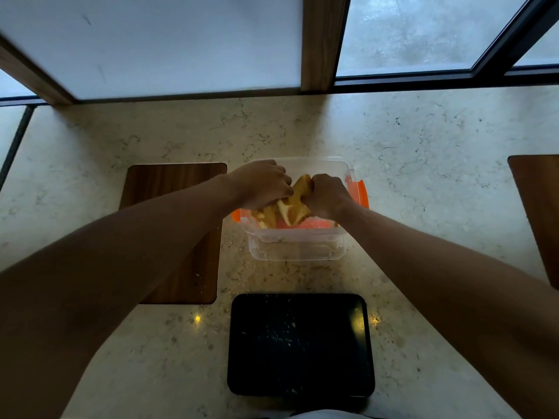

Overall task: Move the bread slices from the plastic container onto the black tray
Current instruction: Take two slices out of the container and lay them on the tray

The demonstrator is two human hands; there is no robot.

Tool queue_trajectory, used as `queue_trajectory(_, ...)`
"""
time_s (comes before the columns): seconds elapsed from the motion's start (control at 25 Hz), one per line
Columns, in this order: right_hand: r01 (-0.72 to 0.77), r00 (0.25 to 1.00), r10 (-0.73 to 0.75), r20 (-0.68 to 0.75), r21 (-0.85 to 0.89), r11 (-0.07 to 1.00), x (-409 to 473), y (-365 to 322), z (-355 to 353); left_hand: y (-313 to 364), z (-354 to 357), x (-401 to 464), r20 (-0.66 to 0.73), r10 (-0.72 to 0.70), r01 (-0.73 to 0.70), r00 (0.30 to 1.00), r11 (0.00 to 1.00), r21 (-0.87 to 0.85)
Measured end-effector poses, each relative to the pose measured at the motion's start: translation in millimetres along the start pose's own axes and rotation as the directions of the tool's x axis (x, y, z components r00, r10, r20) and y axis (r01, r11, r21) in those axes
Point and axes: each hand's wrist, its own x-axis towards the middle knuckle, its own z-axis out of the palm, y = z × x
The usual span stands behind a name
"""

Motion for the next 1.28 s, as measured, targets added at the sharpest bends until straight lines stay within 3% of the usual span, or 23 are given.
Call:
queue_trajectory(0.24,0.054,0.977,-0.032,-0.211,0.101,0.993,-27.0,-5.9,-25.1,-3.4,-25.1,-35.2,-0.192,-0.234,0.176,0.953,0.945,-0.275)
queue_trajectory(0.44,0.127,0.929,-0.038,-0.369,0.219,0.968,-67.7,-3.5,-54.3,15.4,-44.2,-71.6,-0.371,-0.417,0.202,0.83,0.844,-0.497)
queue_trajectory(0.64,0.198,0.901,0.004,-0.434,0.418,0.887,-122.1,10.0,-71.7,62.3,-44.2,-117.2,-0.414,-0.611,0.259,0.675,0.721,-0.643)
queue_trajectory(0.72,0.209,0.916,0.016,-0.401,0.512,0.833,-144.1,17.8,-73.4,87.2,-39.8,-133.2,-0.365,-0.715,0.299,0.597,0.62,-0.725)
queue_trajectory(0.8,0.218,0.937,0.006,-0.348,0.598,0.771,-164.3,25.8,-70.0,113.0,-35.1,-148.2,-0.261,-0.804,0.28,0.534,0.459,-0.843)
queue_trajectory(0.96,0.2,0.968,-0.024,-0.25,0.707,0.678,-199.4,38.0,-46.2,170.9,-18.1,-166.2,-0.059,-0.866,0.126,0.497,0.14,-0.982)
queue_trajectory(1.08,0.13,0.988,-0.025,-0.149,0.753,0.645,-216.9,51.0,-16.4,205.7,10.2,-165.4,0.112,-0.863,0.039,0.492,-0.107,-0.994)
queue_trajectory(1.2,-0.005,0.998,0.048,-0.035,0.763,0.647,-229.5,71.3,15.1,226.7,46.6,-160.6,0.321,-0.826,0.092,0.464,-0.315,-0.945)
queue_trajectory(1.28,-0.104,0.993,0.112,0.04,0.746,0.658,-234.3,85.5,34.1,234.2,65.1,-157.3,0.412,-0.806,0.141,0.426,-0.391,-0.91)
